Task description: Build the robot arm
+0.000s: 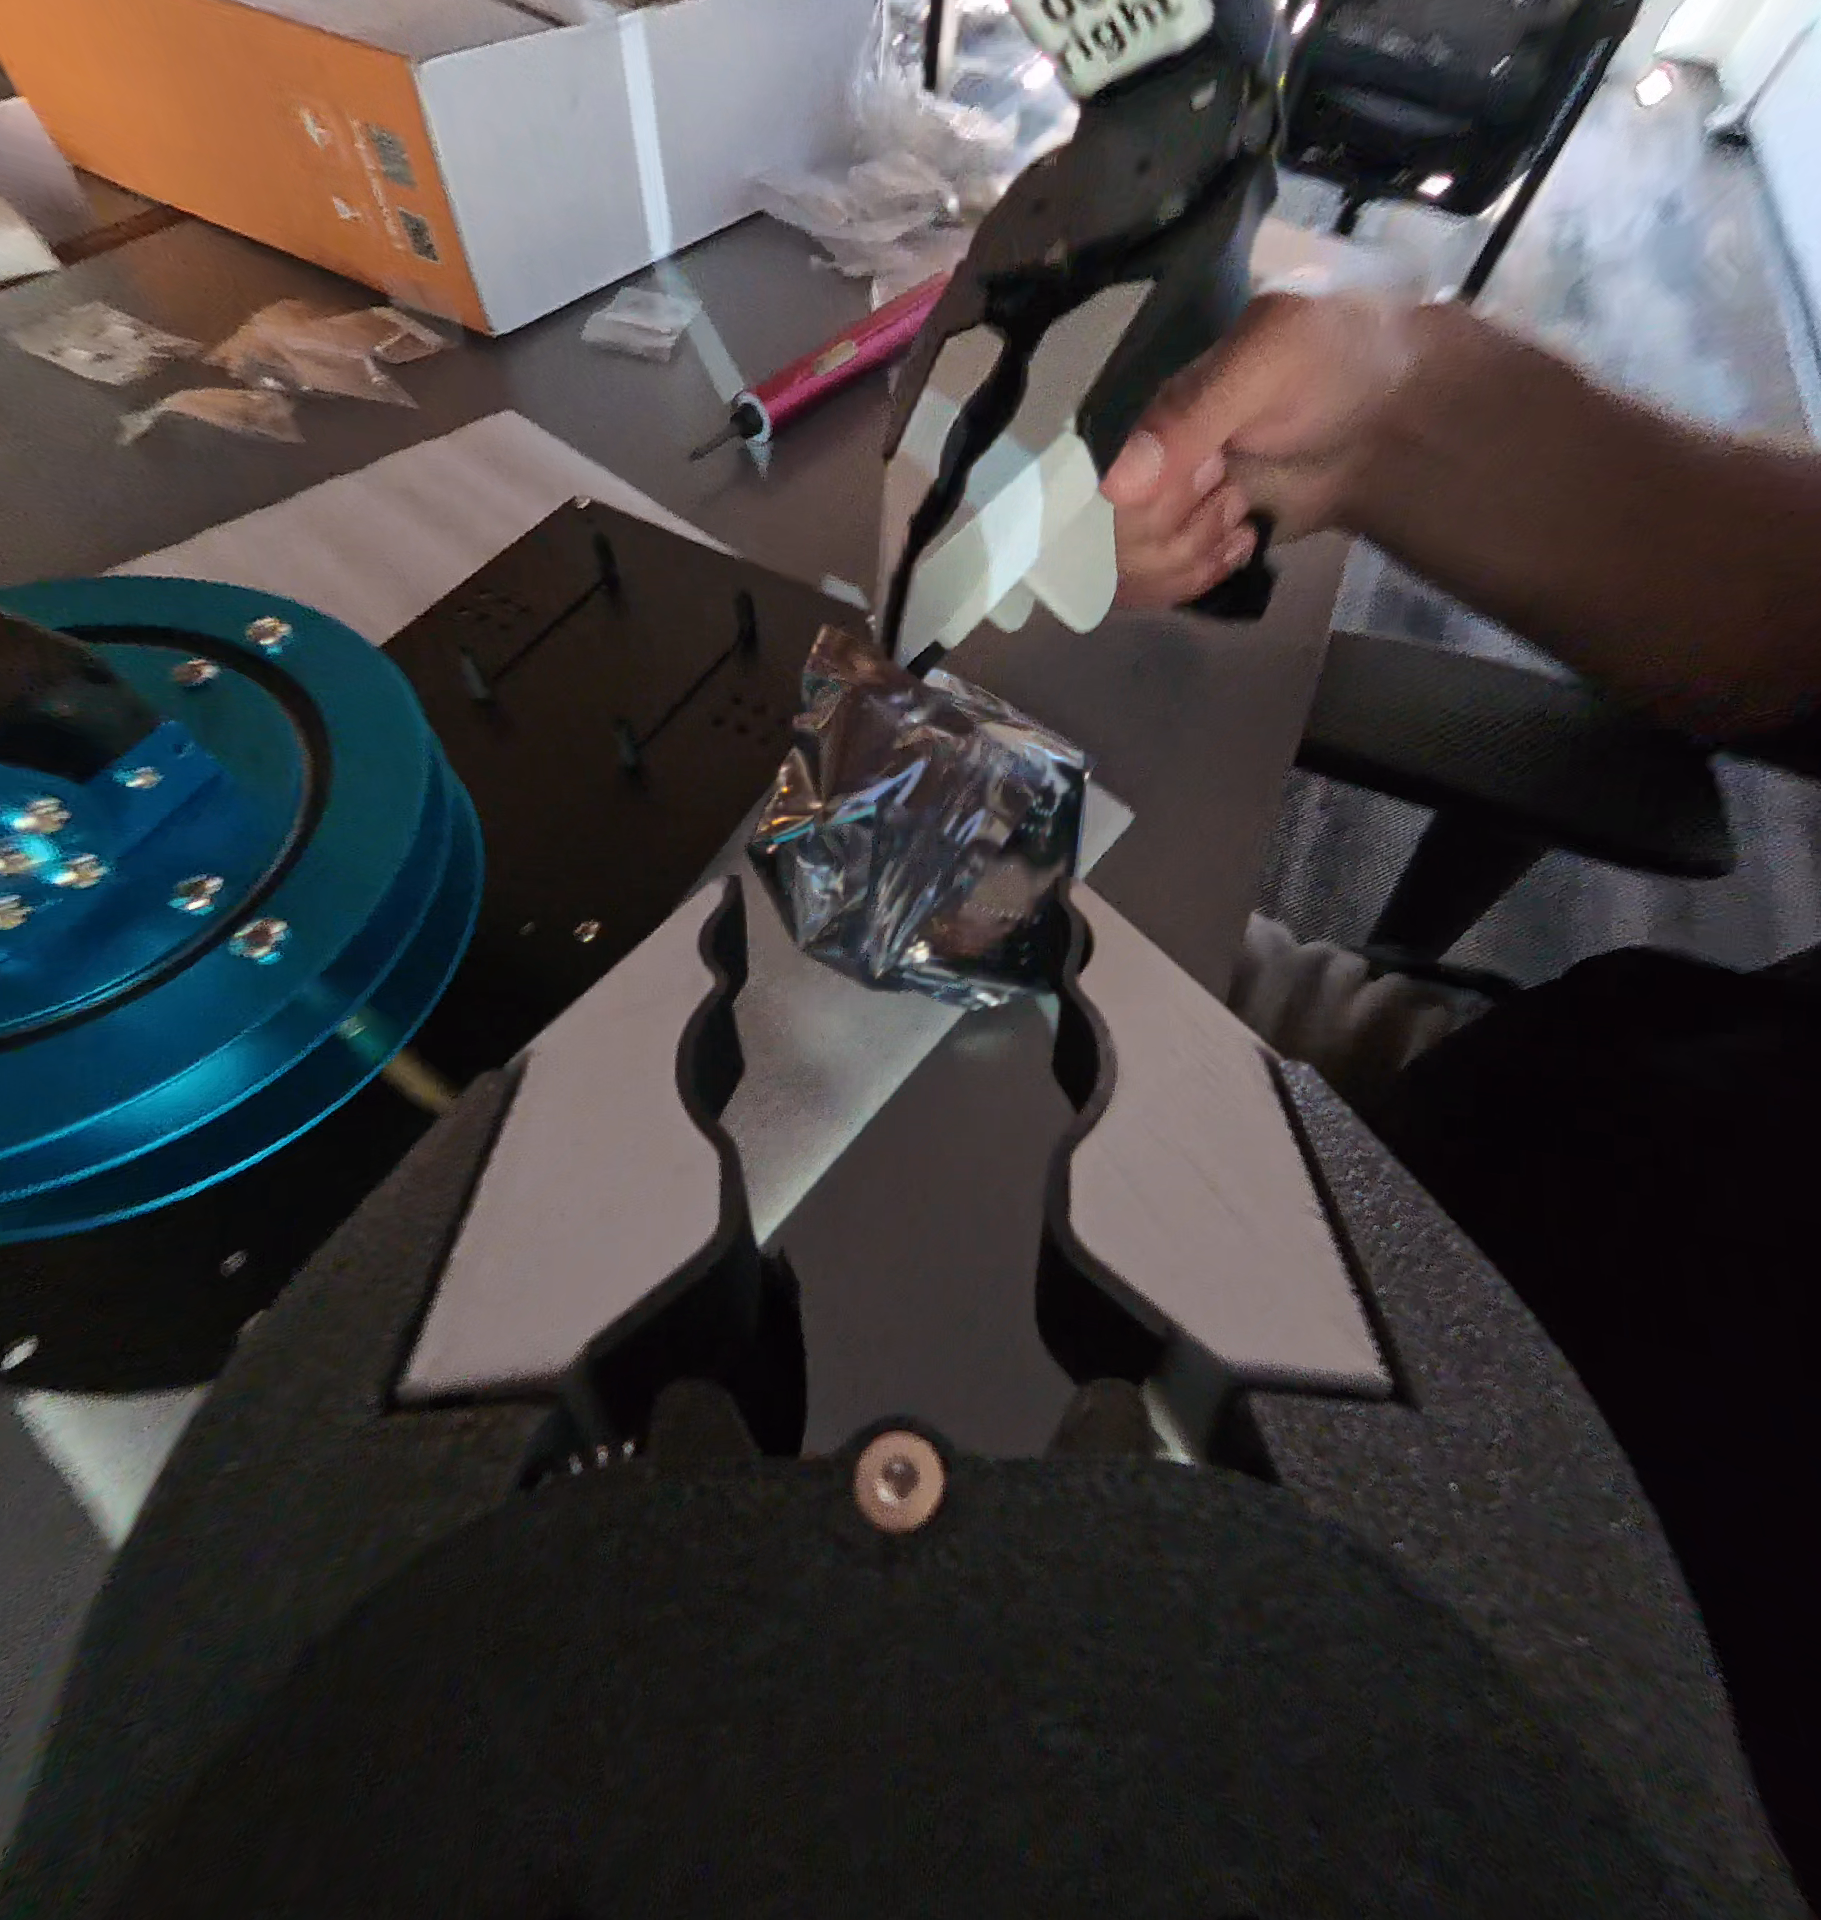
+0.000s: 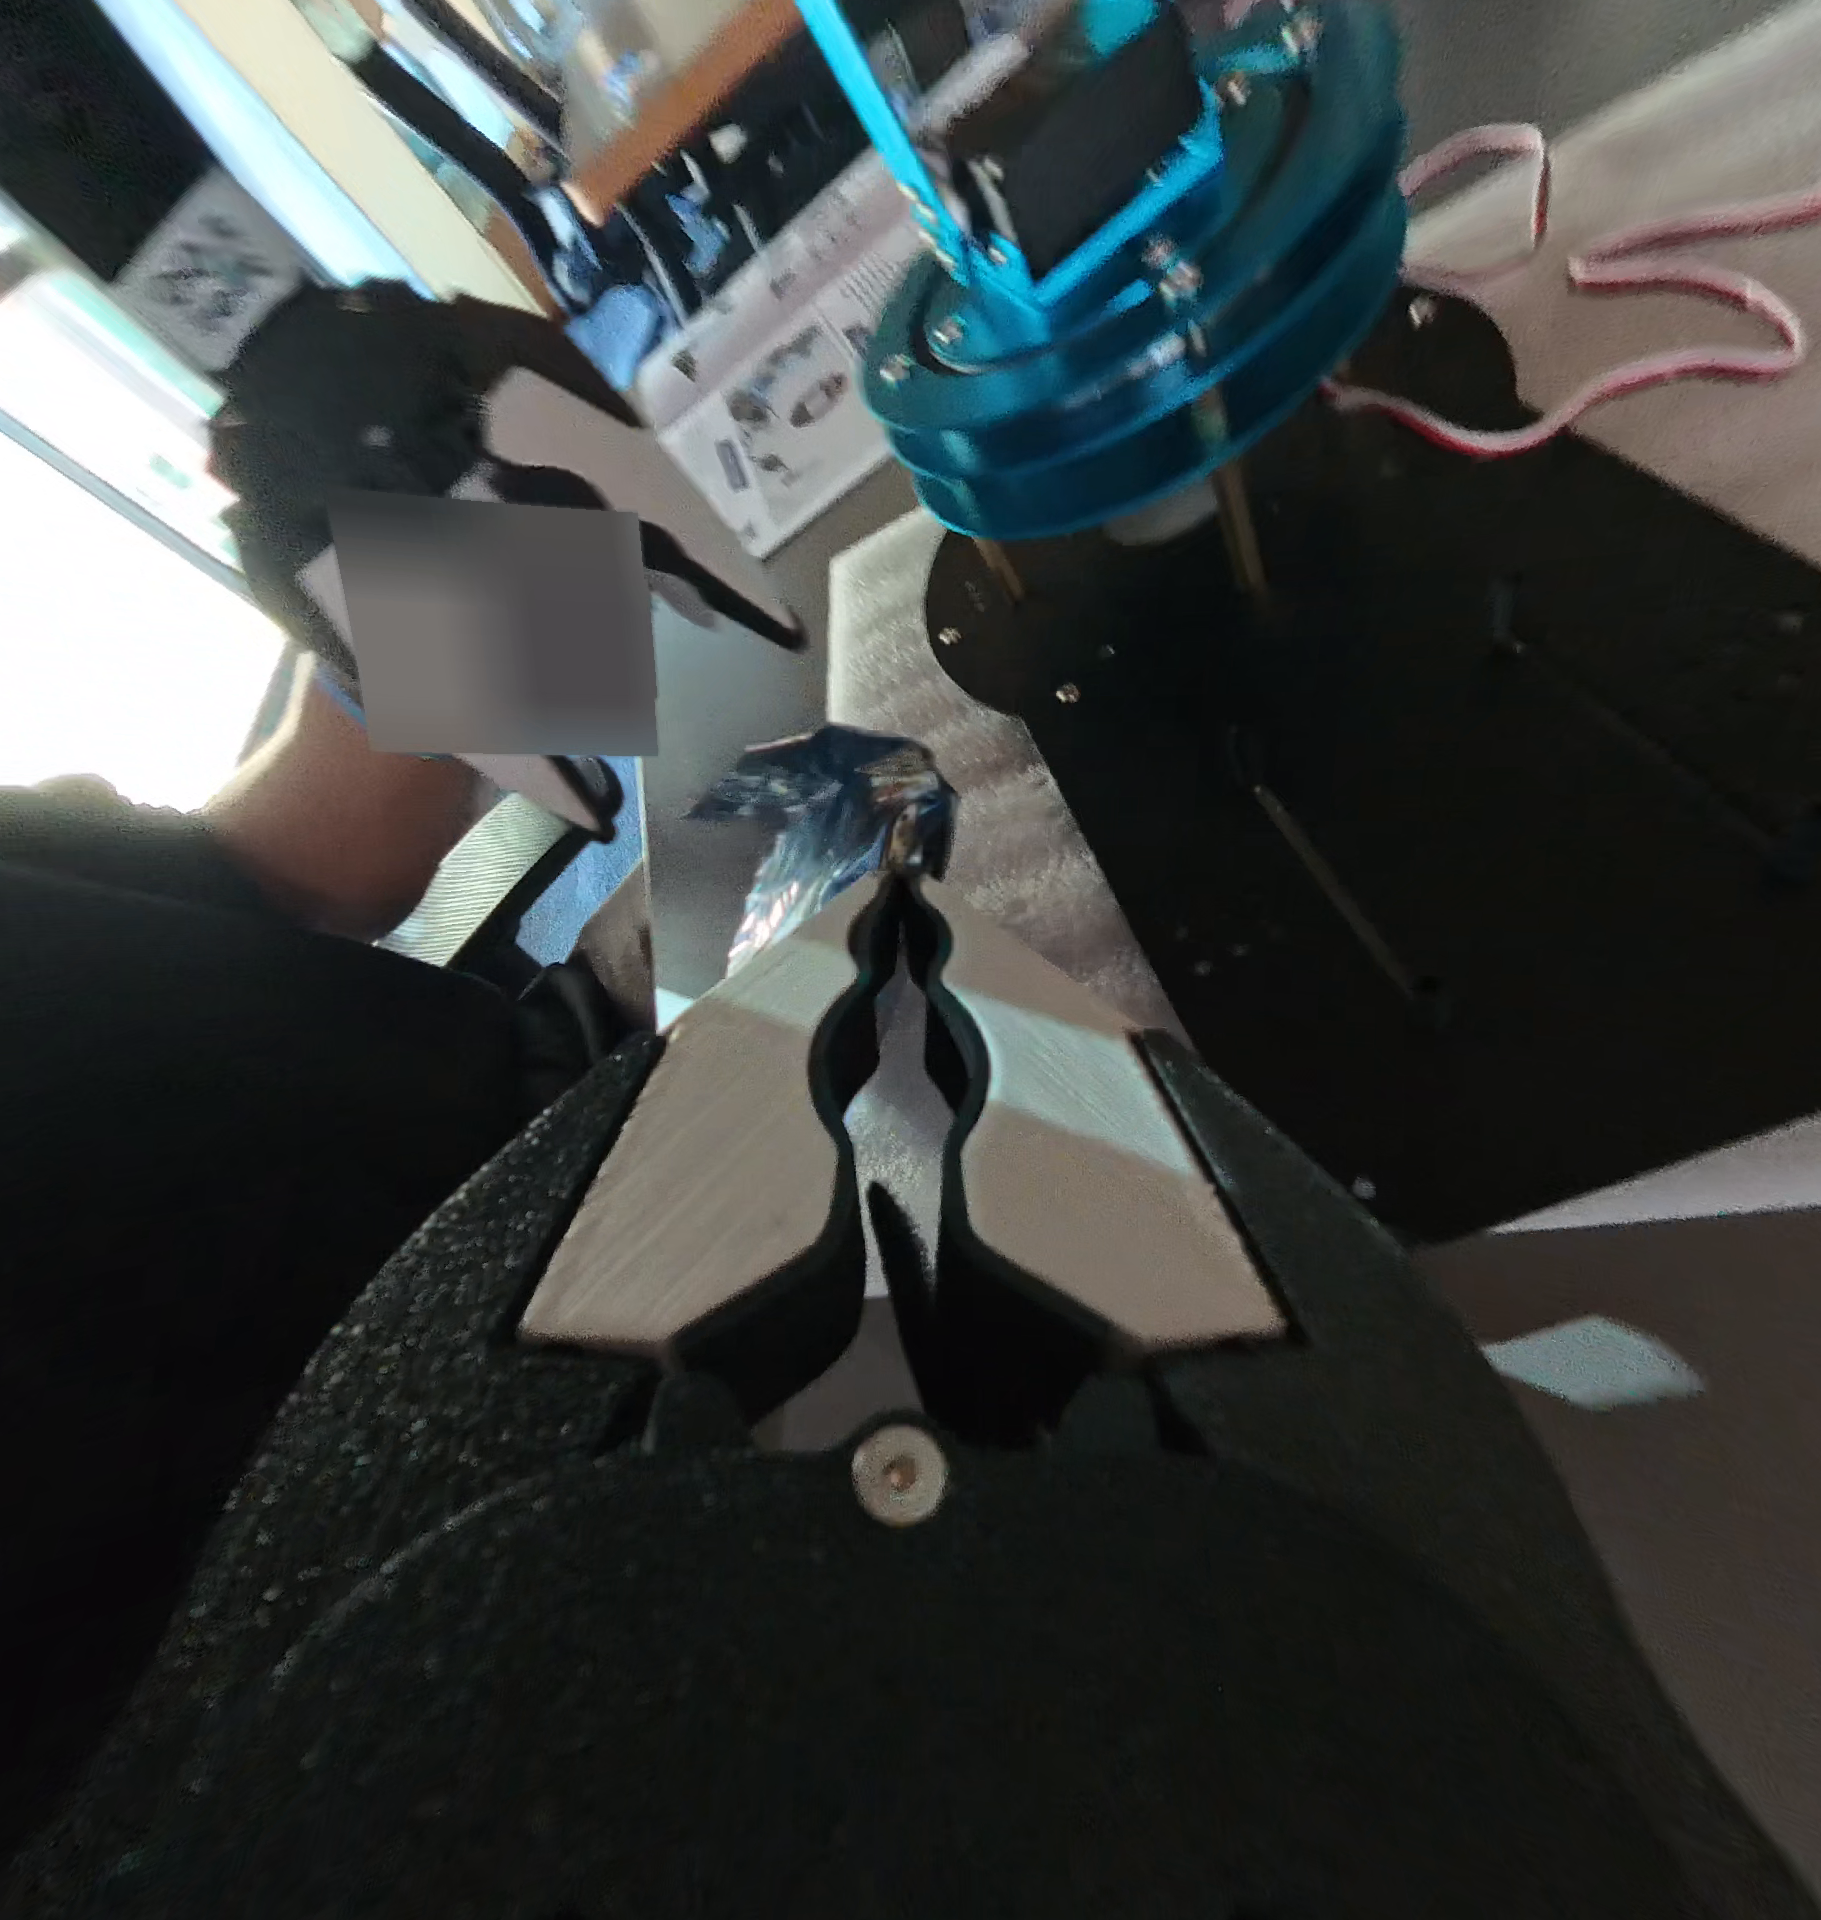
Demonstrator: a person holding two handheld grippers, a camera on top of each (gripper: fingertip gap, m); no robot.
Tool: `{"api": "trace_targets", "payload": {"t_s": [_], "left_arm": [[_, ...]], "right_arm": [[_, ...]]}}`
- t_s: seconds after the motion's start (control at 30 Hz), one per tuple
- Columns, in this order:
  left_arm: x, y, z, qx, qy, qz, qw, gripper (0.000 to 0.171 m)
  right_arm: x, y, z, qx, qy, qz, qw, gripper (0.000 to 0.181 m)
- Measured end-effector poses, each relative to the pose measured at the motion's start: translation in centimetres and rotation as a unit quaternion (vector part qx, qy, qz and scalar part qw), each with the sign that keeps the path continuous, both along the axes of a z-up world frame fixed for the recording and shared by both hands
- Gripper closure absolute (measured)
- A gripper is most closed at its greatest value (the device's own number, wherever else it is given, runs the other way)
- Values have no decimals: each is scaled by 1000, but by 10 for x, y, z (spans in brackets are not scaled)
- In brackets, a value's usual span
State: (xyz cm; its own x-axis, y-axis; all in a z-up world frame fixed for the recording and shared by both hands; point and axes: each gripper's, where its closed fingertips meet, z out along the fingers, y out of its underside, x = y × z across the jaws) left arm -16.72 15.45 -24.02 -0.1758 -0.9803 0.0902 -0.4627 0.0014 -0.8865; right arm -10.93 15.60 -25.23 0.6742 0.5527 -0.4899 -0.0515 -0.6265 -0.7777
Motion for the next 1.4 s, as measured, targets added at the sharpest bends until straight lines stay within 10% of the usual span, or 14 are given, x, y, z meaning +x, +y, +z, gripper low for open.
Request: {"api": "trace_targets", "payload": {"t_s": [0.2,0.27,0.63,0.83,1.0,1.17,1.4], "left_arm": [[25,-10,-12,17,-8,-17,1000,131],[29,-8,-10,28,-13,-7,999,171],[15,11,11,-5,-42,119,992,171],[15,12,50,-234,-125,144,953,171],[25,5,59,-291,-136,139,937,171],[30,-4,68,-295,-136,124,937,171],[27,-7,81,-285,-135,119,942,171]], "right_arm": [[6,-11,3,20,70,-18,997,181],[13,-12,-1,26,47,-31,998,181],[22,-19,14,127,-52,-51,989,181],[35,-19,5,256,-308,-51,915,181],[37,-19,13,254,-279,-73,923,180],[22,-30,59,337,-261,-69,902,116],[-24,-4,22,324,-412,6,852,116]]}}
